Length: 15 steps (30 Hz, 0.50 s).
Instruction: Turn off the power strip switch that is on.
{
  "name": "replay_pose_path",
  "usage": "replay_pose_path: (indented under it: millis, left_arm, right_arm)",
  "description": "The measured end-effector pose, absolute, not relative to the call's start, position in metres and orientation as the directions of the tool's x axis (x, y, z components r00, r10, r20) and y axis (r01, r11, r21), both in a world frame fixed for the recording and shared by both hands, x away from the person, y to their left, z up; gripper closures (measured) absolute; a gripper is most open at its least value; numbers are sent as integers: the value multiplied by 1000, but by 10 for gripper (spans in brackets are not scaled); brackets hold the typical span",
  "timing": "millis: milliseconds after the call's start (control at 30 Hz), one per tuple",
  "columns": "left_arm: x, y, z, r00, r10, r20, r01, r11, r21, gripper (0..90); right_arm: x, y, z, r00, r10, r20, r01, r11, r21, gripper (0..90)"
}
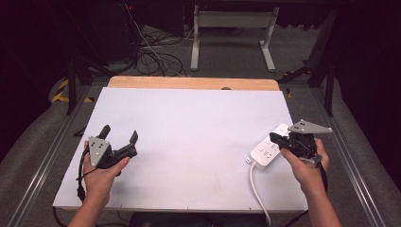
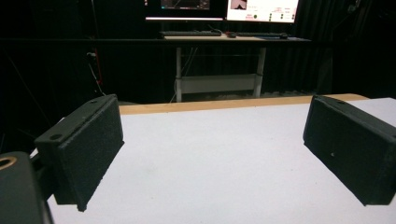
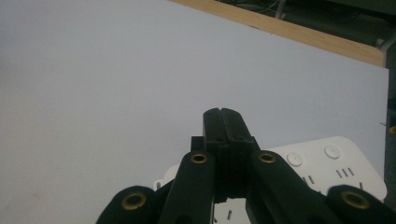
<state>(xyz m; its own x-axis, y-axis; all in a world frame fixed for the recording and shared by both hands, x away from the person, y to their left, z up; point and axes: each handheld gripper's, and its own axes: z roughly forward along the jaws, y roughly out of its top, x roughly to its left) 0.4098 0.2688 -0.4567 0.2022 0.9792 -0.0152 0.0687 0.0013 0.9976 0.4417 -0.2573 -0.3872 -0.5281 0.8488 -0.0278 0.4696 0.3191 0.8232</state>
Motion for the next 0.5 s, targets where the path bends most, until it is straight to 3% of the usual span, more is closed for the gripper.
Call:
replay_pose_path:
  millis: [500]
  left_arm:
    - [410,269,-457,201,980,-12,74,-3,997,58]
  right_arm:
    - [455,-245,-403,-540,840,-54,510,378,772,900]
